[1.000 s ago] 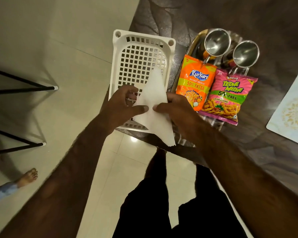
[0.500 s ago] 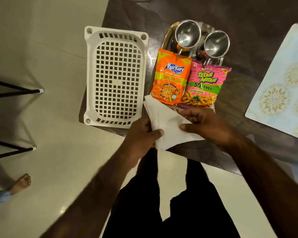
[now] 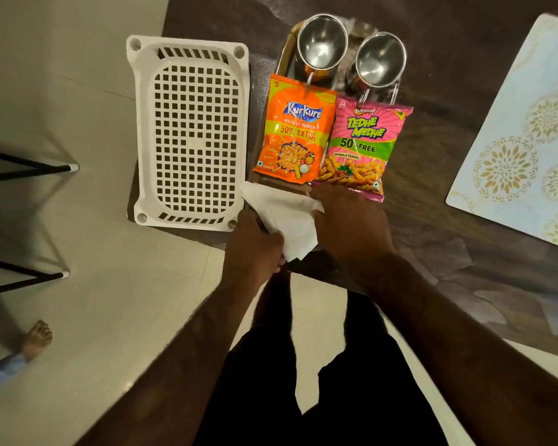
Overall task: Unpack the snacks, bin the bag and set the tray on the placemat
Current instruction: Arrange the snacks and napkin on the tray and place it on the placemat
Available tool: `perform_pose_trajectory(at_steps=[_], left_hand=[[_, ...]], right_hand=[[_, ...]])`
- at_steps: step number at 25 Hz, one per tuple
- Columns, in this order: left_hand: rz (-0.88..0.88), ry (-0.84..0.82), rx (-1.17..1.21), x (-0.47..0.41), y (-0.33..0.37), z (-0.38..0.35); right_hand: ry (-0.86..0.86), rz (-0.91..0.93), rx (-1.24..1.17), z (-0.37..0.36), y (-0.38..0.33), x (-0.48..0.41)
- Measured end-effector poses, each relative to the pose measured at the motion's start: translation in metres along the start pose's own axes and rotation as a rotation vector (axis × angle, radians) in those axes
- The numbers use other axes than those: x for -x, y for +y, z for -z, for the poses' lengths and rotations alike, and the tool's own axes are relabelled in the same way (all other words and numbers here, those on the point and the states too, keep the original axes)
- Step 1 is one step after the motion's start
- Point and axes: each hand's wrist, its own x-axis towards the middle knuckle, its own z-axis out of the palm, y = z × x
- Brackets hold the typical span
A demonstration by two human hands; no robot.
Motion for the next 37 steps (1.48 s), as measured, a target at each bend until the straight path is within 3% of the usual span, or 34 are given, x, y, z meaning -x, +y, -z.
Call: perform_pose_trajectory(at_steps=[8,13,20,24,27,29,33,37], left_hand=[[-0.095,0.054,-0.166,-0.006,-0.002,-0.002],[-0.139,0.02,-0.246,-0.005,-0.003,-0.006],[-0.154,-0.006,-0.214,-0.008,-0.006,-0.007],[-0.103,0.071,-0.279,0.016,-0.005,0.006],[0.155,0.035,0.021,0.029,-0.014,0.027],[0.318,0.07,0.362,0.023,-0.027,0.076],[0.345,0.054,0.568,0.004,-0.033,0.1],[0.296,0.024,0.57,-0.013,-0.031,0.101]], right_hand=[[0.107,0.013,0.245,-0.01,-0.008,0.003],[0.127,-0.026,0.213,-0.009,-0.006,0.009],[0.211,0.066,0.149,-0.016,-0.001,0.007],[0.231,0.067,0.051,-0.014,-0.002,0.012],[0.225,-0.004,-0.029,-0.01,0.002,0.012],[0.217,0.113,-0.123,-0.006,-0.03,-0.006],[0.224,0.23,-0.046,0.024,-0.065,-0.053],[0.254,0.357,0.049,0.051,-0.114,-0.142]])
